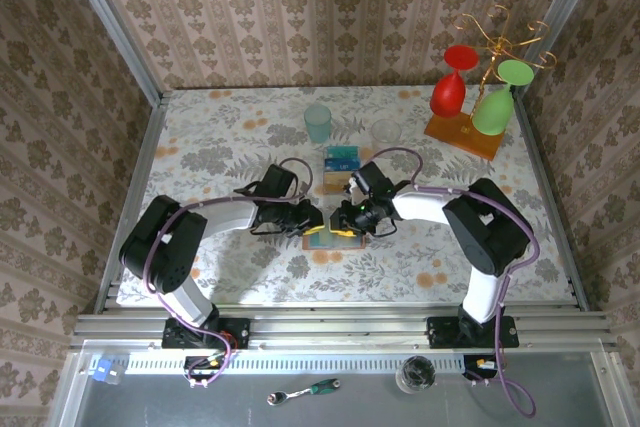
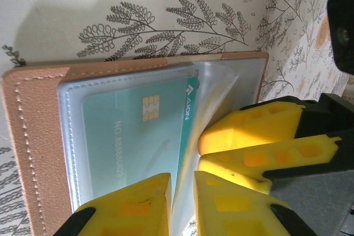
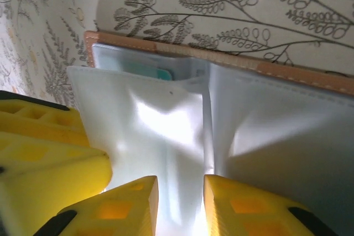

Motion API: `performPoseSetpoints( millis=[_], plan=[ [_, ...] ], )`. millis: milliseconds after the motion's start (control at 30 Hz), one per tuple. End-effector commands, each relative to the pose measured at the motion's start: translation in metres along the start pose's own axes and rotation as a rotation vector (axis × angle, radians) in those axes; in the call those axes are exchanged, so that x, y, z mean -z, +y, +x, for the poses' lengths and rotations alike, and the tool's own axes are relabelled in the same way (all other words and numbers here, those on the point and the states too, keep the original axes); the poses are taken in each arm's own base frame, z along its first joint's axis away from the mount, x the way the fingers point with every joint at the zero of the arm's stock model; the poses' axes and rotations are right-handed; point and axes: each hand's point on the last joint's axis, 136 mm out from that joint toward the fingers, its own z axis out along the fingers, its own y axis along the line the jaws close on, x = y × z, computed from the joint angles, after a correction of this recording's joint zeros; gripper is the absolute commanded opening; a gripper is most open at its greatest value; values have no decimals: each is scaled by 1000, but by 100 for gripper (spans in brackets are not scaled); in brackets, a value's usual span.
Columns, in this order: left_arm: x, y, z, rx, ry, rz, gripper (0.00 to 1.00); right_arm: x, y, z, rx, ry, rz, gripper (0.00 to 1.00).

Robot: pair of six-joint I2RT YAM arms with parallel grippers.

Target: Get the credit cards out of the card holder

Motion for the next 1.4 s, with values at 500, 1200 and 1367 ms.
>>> performPoseSetpoints(
  millis=[500, 1200, 1367],
  plan=[
    [-8, -43, 1, -65, 49, 47, 17, 60, -2, -19, 2, -176, 37, 29],
    [-32, -65, 3, -104, 129, 66, 35, 79, -14, -16, -20, -221, 44, 29],
    [-31, -67, 1, -111, 124, 67, 38, 81, -11, -17, -19, -226, 38, 29]
  ],
)
